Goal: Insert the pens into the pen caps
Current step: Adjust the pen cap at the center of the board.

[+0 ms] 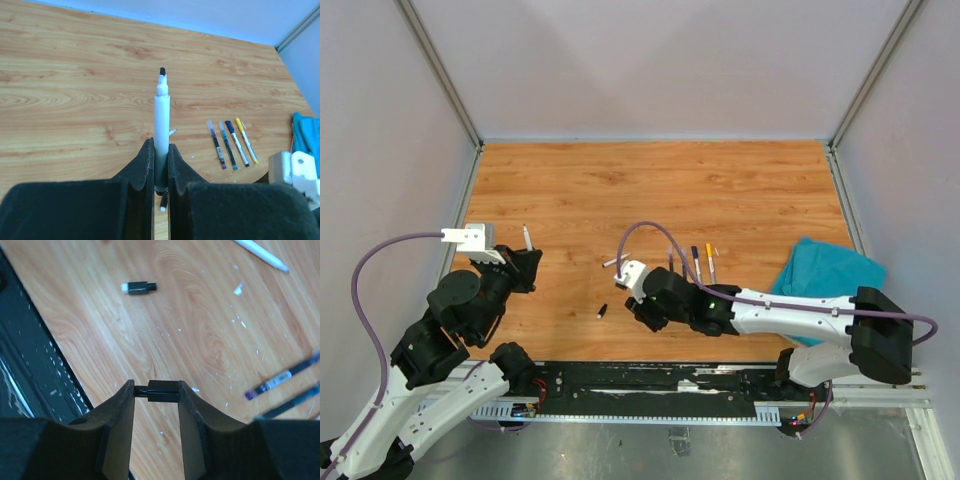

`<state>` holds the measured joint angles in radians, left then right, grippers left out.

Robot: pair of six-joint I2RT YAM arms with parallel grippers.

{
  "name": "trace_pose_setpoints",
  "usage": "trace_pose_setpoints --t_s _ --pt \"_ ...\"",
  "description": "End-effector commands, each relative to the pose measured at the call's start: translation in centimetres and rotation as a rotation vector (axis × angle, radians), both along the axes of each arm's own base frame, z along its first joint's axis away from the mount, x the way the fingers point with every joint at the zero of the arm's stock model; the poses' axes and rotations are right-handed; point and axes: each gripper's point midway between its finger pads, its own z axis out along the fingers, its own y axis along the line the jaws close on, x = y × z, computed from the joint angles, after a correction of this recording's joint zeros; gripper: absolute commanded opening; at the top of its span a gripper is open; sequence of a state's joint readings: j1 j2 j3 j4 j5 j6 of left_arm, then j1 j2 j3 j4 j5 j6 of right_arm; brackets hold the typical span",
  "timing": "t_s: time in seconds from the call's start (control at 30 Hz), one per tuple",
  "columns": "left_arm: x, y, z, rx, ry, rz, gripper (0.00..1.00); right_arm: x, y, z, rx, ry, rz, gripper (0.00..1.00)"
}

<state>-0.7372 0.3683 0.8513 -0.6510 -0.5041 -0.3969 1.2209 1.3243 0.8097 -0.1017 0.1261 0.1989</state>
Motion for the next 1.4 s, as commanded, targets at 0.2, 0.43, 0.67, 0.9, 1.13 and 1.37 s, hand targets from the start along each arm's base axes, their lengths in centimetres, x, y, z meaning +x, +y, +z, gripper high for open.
trace_pose_setpoints --t_s 0.2,0.43,0.67,0.9,1.13,1.37 --pt "0.2 0.2 0.6 -0.014 -0.027 0.015 0.01 -2.7 0.2 -3.1 -0.293 -0.058 0.574 0.14" --pt "0.2 0.2 0.6 -0.014 -0.027 0.017 0.0 -3.8 0.6 -5.3 -0.383 0.028 0.704 0.14" --pt "0.1 0.4 0.7 -0.024 -0.033 0.022 0.0 -3.6 0.9 -7.1 -0.448 0.067 0.74 0.15" --pt "0.1 0.4 0.7 -0.023 -0.034 0.022 0.0 -3.5 0.8 -8.3 -0.487 0.083 0.748 0.18" --pt "0.1 0.4 0.7 -0.023 -0.034 0.022 0.0 -3.4 0.6 -9.5 -0.516 0.1 0.752 0.21" --pt "0.1 0.5 0.7 -0.022 -0.033 0.024 0.0 -3.5 0.4 -9.9 -0.527 0.111 0.751 0.35"
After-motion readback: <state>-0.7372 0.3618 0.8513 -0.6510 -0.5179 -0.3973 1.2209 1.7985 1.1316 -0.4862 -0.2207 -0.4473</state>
